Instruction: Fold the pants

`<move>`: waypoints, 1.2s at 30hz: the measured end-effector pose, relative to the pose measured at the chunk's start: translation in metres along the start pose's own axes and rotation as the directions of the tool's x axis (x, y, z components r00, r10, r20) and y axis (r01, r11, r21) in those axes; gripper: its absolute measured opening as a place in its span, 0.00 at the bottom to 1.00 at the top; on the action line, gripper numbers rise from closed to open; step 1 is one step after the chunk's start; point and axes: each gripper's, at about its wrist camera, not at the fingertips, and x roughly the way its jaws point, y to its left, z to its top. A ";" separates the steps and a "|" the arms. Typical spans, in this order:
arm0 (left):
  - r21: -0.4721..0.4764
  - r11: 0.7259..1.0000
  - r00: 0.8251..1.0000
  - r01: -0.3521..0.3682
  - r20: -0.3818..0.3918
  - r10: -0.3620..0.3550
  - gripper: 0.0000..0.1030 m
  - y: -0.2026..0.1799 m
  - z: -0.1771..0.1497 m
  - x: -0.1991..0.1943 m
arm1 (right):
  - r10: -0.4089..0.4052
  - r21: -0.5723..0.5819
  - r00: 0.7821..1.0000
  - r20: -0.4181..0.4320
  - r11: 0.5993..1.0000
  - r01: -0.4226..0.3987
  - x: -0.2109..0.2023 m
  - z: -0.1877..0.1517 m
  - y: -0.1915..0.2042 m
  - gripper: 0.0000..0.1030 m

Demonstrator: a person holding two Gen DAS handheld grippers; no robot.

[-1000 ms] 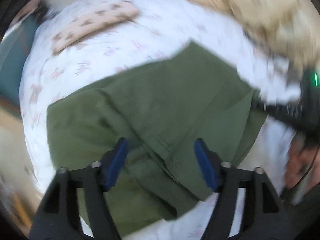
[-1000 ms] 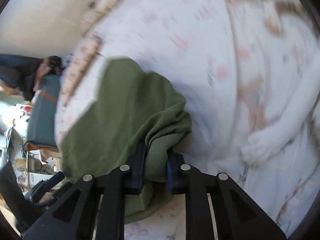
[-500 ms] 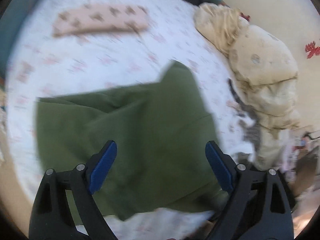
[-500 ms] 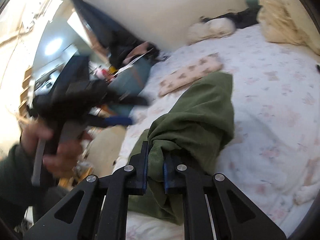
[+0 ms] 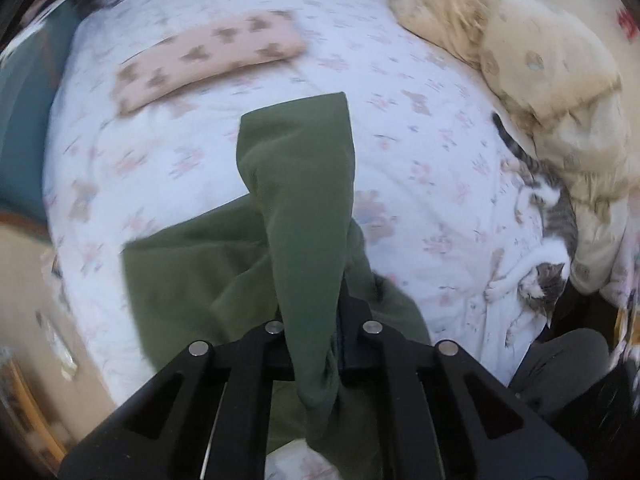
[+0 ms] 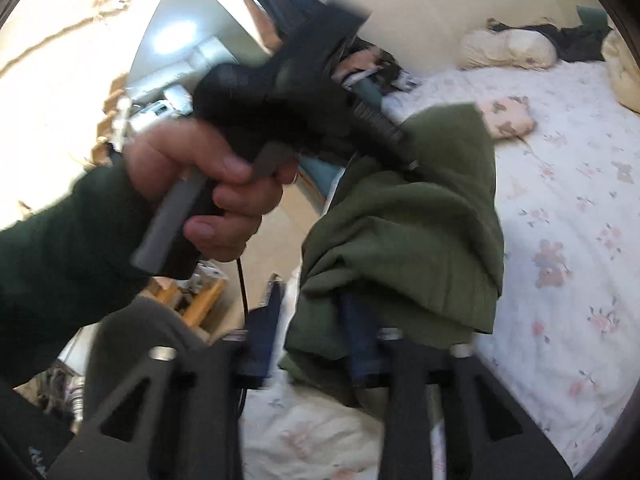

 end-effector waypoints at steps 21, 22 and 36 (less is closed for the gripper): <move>-0.153 0.934 0.947 -0.322 -0.051 0.318 0.51 0.173 -0.085 0.039 | -0.138 0.199 0.918 -0.371 0.954 0.224 0.128 -0.040 -0.032 0.31; -0.141 0.929 0.939 -0.342 -0.004 0.345 0.53 0.167 -0.084 0.027 | -0.118 0.216 0.923 -0.366 0.954 0.208 0.122 -0.037 -0.031 0.37; -0.087 0.968 0.957 -0.236 -0.191 0.217 0.76 0.144 -0.079 0.088 | -0.005 0.656 0.978 -0.211 0.741 0.145 0.149 -0.109 -0.087 0.71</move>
